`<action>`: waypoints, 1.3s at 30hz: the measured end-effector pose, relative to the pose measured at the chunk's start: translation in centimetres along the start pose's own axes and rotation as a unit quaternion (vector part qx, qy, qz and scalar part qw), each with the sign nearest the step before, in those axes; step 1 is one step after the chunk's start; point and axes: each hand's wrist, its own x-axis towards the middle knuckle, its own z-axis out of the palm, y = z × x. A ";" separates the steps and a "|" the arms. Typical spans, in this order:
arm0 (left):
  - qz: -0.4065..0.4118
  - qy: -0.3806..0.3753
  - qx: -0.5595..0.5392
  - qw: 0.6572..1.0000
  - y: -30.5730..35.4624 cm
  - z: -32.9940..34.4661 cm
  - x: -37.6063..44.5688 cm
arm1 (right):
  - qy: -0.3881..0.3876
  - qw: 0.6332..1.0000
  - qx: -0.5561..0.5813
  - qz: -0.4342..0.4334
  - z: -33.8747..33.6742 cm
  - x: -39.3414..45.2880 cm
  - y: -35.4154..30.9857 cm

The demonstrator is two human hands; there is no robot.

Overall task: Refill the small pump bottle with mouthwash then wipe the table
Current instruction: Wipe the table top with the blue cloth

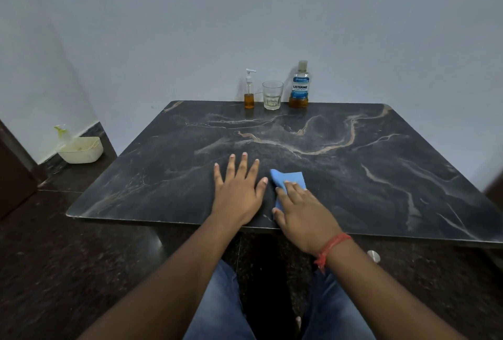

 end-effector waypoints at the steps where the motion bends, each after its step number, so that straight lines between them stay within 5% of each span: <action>1: 0.004 -0.002 -0.003 1.000 0.7 0.1 0.1 | -0.006 1.000 -0.002 0.002 -0.3 0.0 0.8; 5: 0.017 0.007 -0.010 1.000 1.8 0.6 0.1 | 0.003 0.994 -0.014 0.108 -1.7 -0.4 3.8; 10: 0.006 0.012 -0.023 1.000 1.5 0.6 0.1 | -0.016 1.000 -0.015 0.020 -0.8 -2.2 3.4; 14: 0.015 0.022 -0.023 0.999 1.5 0.6 -0.1 | 0.008 0.990 -0.034 0.136 -2.0 -3.1 6.1; 19: 0.013 0.019 -0.021 1.000 1.5 0.7 0.1 | -0.015 0.999 -0.017 0.044 -1.3 -3.8 5.5; 23: 0.016 0.018 -0.021 0.999 1.4 0.8 0.0 | 0.006 0.984 -0.018 0.176 -2.2 -4.0 7.5; 28: 0.015 0.015 -0.023 1.000 1.5 0.7 0.0 | 0.003 0.998 -0.007 0.054 -0.7 -3.9 4.5; 32: 0.016 0.018 -0.025 0.999 1.5 0.7 -0.1 | 0.026 0.982 0.006 0.187 -1.5 -3.3 6.4; 37: 0.016 0.016 -0.025 0.999 1.5 0.8 0.1 | 0.008 0.999 0.012 0.045 -0.3 -2.0 3.0; 39: 0.019 0.016 -0.022 0.999 1.5 0.8 0.1 | 0.011 0.996 0.014 0.093 -0.9 -1.0 4.1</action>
